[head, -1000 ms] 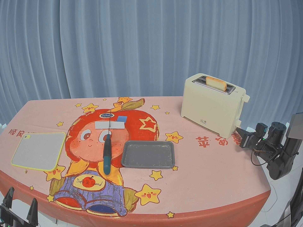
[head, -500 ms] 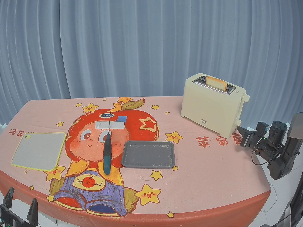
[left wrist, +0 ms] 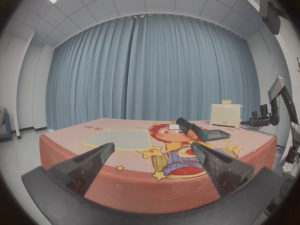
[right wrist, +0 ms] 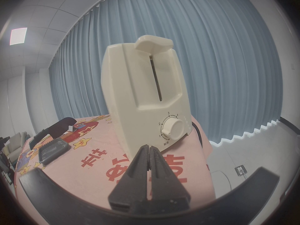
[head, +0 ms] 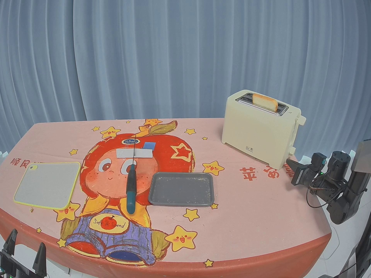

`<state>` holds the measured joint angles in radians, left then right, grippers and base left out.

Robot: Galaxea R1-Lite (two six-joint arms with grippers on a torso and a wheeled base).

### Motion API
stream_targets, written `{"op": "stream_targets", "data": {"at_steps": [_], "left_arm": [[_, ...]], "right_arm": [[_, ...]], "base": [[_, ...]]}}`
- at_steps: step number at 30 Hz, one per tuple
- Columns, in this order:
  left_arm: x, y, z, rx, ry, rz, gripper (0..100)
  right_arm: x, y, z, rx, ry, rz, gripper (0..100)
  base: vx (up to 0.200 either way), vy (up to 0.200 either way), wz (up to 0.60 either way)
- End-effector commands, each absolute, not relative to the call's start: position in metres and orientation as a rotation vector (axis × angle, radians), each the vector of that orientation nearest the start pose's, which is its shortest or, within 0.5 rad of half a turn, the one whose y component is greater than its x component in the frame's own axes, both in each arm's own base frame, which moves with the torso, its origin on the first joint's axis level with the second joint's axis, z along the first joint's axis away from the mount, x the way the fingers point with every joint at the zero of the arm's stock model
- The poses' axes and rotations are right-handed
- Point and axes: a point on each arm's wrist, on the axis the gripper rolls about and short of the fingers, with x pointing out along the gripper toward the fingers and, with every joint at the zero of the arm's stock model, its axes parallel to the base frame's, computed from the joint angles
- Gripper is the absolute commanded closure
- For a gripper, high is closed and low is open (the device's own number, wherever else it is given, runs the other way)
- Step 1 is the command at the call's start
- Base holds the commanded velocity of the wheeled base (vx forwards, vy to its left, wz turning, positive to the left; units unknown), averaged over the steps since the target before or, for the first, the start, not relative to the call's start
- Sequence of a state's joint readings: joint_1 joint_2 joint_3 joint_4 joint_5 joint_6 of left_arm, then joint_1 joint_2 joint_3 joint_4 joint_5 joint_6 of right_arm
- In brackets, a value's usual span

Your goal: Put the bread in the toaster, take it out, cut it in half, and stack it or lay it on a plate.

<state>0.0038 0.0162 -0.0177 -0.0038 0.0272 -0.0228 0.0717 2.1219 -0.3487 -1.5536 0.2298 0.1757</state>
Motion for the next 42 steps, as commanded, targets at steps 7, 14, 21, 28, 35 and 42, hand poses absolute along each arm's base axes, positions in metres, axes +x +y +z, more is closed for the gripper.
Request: {"op": "stream_targets", "data": {"at_steps": [7, 14, 21, 28, 35, 42], "left_arm": [[-0.022, 0.001, 0.076, -0.023, 0.010, 0.032, 0], [-0.022, 0.001, 0.076, -0.023, 0.010, 0.032, 0], [-0.022, 0.001, 0.076, -0.023, 0.010, 0.032, 0], [-0.022, 0.001, 0.076, -0.023, 0.010, 0.032, 0], [-0.022, 0.001, 0.076, -0.023, 0.010, 0.032, 0], [-0.022, 0.001, 0.076, -0.023, 0.010, 0.032, 0]], "right_arm": [[0.282, 0.027, 0.060, 0.163, 0.215, 0.291, 100], [0.268, 0.030, 0.068, 0.134, 0.207, 0.322, 100], [0.260, 0.030, 0.073, 0.091, 0.191, 0.331, 100], [0.247, 0.038, 0.086, 0.085, 0.156, 0.371, 100], [0.236, 0.040, 0.094, 0.089, 0.138, 0.447, 100], [0.236, 0.039, 0.097, 0.085, 0.122, 0.443, 100]], "base": [[0.000, 0.000, 0.00], [0.000, 0.000, 0.00], [0.000, 0.000, 0.00], [0.000, 0.000, 0.00], [0.000, 0.000, 0.00], [0.000, 0.000, 0.00]]}}
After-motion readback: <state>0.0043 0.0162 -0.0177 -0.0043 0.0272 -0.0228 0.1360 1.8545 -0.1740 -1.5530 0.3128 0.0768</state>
